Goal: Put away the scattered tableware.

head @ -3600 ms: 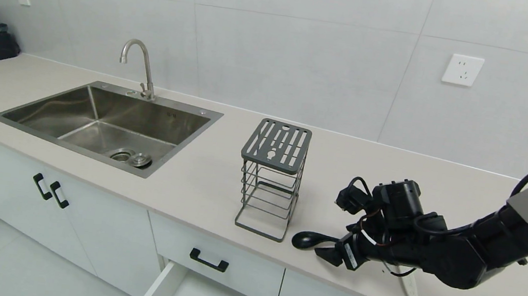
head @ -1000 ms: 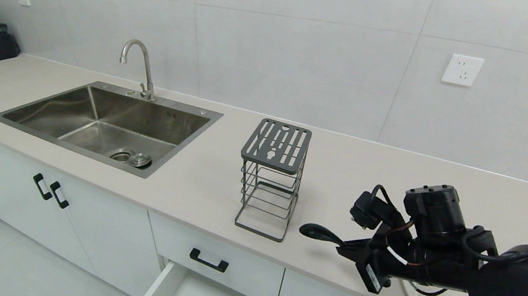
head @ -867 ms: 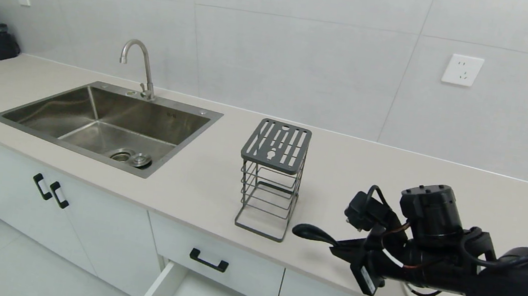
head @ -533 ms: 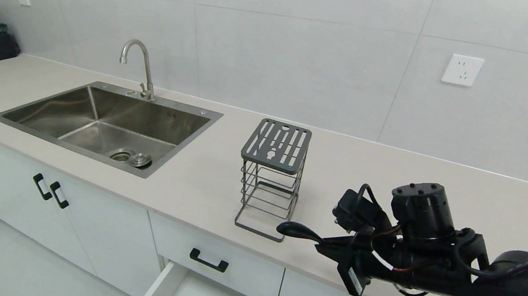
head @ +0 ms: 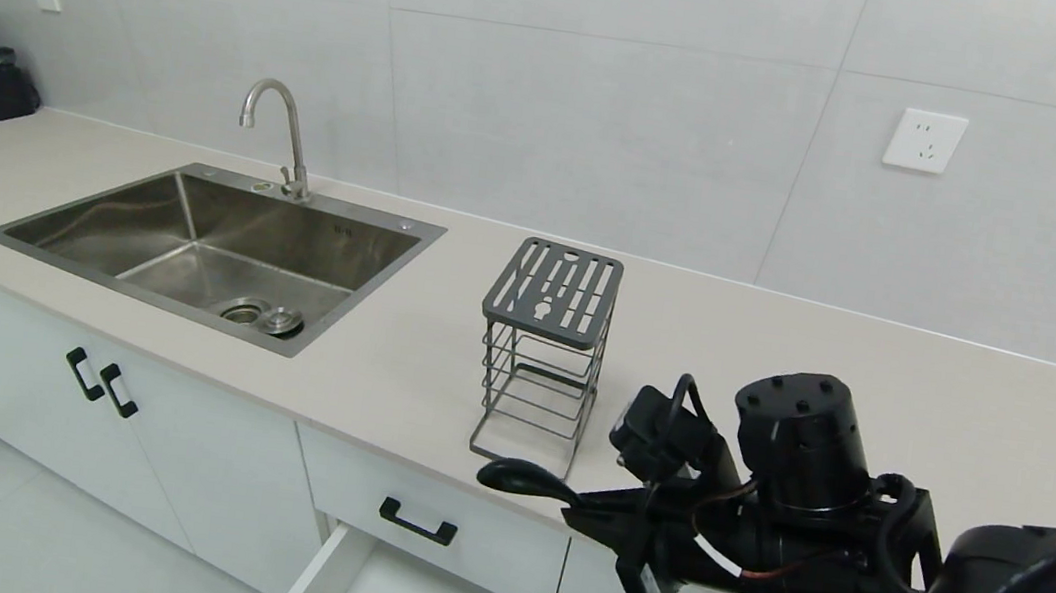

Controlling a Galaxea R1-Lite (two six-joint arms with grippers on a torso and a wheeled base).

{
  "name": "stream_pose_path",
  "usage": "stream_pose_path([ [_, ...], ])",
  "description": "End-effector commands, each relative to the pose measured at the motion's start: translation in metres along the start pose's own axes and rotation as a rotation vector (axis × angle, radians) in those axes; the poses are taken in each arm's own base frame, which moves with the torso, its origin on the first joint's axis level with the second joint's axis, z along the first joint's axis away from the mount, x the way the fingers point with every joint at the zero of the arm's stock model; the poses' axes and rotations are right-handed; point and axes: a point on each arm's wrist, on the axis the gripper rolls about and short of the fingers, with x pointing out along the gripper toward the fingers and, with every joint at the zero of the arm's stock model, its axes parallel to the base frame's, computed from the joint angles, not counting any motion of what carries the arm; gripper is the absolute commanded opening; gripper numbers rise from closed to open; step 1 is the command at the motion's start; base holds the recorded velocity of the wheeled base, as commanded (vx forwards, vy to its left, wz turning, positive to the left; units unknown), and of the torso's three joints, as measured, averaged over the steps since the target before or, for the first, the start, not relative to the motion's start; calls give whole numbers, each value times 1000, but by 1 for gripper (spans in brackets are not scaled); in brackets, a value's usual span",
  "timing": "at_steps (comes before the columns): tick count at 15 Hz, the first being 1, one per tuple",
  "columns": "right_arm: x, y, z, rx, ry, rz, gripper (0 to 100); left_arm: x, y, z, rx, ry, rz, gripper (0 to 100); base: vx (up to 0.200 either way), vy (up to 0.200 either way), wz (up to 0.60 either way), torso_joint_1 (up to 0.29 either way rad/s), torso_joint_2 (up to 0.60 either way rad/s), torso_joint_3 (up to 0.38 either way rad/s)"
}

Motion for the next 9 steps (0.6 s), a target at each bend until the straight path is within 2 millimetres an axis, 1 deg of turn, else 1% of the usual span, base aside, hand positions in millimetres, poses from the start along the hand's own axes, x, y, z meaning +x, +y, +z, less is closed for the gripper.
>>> stream_pose_path([
  [1,5,15,13,-10,-42,40,0,0,0,0,0,1,1,100,0,0,0,0,0,0],
  [2,5,16,13,-10,-43,42,0,0,0,0,0,1,0,100,0,0,0,0,0,0],
  [3,9,27,26,24,-77,71,0,0,0,0,0,1,1,100,0,0,0,0,0,0],
  [4,11,30,30,46,-81,77,0,0,0,0,0,1,1,100,0,0,0,0,0,0],
  [6,21,30,30,54,-71,93,0,0,0,0,0,1,1,100,0,0,0,0,0,0],
  [7,26,37,30,40,-60,112,0,0,0,0,0,1,0,100,0,0,0,0,0,0],
  [8,32,37,34,32,-49,115,0,0,0,0,0,1,0,100,0,0,0,0,0,0],
  [9,33,37,36,27,-51,115,0,0,0,0,0,1,0,100,0,0,0,0,0,0],
])
